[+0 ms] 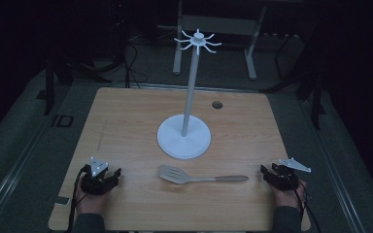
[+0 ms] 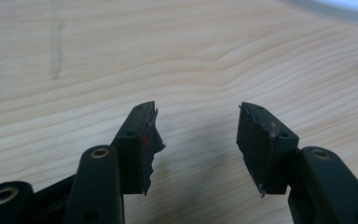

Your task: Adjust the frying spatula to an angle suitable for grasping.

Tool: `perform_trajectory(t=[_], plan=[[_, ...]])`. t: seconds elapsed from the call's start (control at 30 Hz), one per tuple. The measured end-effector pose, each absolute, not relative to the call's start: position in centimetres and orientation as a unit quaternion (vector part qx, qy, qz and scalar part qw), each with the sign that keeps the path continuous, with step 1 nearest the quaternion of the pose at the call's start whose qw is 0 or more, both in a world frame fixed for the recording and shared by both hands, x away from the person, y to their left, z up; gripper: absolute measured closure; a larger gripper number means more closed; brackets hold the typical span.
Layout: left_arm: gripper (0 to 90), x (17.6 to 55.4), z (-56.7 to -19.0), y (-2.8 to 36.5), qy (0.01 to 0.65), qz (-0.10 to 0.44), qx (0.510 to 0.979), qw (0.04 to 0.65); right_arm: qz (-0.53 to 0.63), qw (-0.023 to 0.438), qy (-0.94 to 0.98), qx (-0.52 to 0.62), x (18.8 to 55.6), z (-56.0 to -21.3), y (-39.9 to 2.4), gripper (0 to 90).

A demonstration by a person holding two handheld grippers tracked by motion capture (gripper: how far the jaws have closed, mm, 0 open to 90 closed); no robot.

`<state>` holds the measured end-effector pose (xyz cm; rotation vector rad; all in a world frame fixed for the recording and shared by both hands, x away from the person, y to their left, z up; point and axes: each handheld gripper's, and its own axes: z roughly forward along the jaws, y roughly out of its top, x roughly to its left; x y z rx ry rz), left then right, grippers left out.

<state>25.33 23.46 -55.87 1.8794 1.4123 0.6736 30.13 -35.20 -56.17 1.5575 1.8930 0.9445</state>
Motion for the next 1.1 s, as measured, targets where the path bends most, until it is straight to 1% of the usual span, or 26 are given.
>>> perform_trajectory(t=[0.1,0.17,0.2,0.27,0.33,0.43,0.5,0.57,0.63,0.67,0.73,0.87,1.1], plan=[[49.0,25.0,-55.6,23.4,0.538,0.242,0.725,0.355,0.361,0.253,0.703,0.559,29.4,-55.6,-34.8,53.5],[50.1,24.8,-55.5,23.4,0.533,0.243,0.726,0.361,0.366,0.25,0.705,0.554,29.2,-55.5,-34.7,54.9],[53.7,24.7,-55.3,23.5,0.53,0.245,0.723,0.368,0.373,0.245,0.708,0.547,28.9,-55.3,-34.4,57.7],[54.9,24.5,-55.1,23.7,0.525,0.251,0.721,0.376,0.379,0.242,0.713,0.538,28.6,-55.2,-33.9,59.1],[54.2,24.6,-54.9,24.1,0.522,0.239,0.719,0.39,0.38,0.242,0.716,0.533,28.5,-55.1,-33.4,60.9],[50.3,24.6,-55.0,24.4,0.516,0.229,0.715,0.412,0.381,0.231,0.723,0.528,28.4,-55.2,-32.8,64.8],[48.4,24.6,-55.1,24.6,0.519,0.221,0.708,0.425,0.38,0.224,0.727,0.527,28.2,-55.2,-32.4,69.7],[47.3,24.6,-55.2,24.6,0.524,0.218,0.705,0.426,0.382,0.218,0.731,0.522,28.0,-55.2,-32.2,76.7],[50.5,24.6,-55.1,24.5,0.535,0.219,0.706,0.409,0.385,0.208,0.735,0.518,27.7,-55.1,-32.1,85.7],[51.3,24.6,-55.0,24.5,0.54,0.212,0.704,0.41,0.385,0.205,0.736,0.518,27.6,-55.1,-32.0,87.8],[53.2,24.6,-55.0,24.5,0.547,0.204,0.7,0.412,0.386,0.196,0.739,0.517,27.5,-55.2,-32.0,89.2],[50.2,24.6,-54.8,24.3,0.542,0.211,0.704,0.406,0.384,0.185,0.747,0.509,27.4,-55.3,-31.7,89.1],[48.0,24.6,-54.8,23.8,0.539,0.219,0.714,0.388,0.369,0.181,0.755,0.51,27.7,-55.7,-31.2,89.2]])
